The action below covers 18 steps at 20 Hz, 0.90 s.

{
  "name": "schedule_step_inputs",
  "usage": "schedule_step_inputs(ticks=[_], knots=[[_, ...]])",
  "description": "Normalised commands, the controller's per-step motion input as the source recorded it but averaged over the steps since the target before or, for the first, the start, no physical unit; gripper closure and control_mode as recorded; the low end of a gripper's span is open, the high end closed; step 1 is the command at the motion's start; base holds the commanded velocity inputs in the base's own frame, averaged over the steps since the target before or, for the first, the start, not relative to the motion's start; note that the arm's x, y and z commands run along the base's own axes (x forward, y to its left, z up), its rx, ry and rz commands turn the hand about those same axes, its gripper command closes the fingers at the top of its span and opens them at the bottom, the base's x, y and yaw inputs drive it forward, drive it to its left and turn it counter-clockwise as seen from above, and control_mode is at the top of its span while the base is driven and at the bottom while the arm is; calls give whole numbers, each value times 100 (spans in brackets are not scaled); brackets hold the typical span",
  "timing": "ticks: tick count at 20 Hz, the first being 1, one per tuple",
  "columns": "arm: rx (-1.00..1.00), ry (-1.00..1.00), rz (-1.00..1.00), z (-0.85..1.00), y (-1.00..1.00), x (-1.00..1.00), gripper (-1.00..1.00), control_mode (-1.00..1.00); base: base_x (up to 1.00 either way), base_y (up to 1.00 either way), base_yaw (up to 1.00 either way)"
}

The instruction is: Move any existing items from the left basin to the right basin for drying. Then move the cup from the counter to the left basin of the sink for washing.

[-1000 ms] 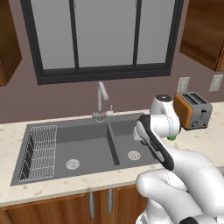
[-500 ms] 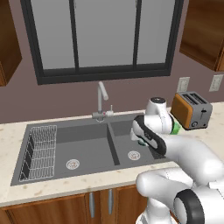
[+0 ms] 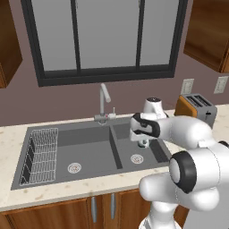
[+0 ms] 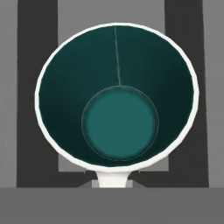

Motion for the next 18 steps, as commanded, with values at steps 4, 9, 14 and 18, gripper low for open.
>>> schedule_step_inputs(ticks=[4,9,14,18], knots=[[0,4,0,-28,0,27,100,-100,0,0,0],[0,2,0,-30,0,21,100,-100,0,0,0],[0,0,0,-30,0,11,100,-100,0,0,0],[0,0,0,-25,0,9,100,-100,0,0,0]])
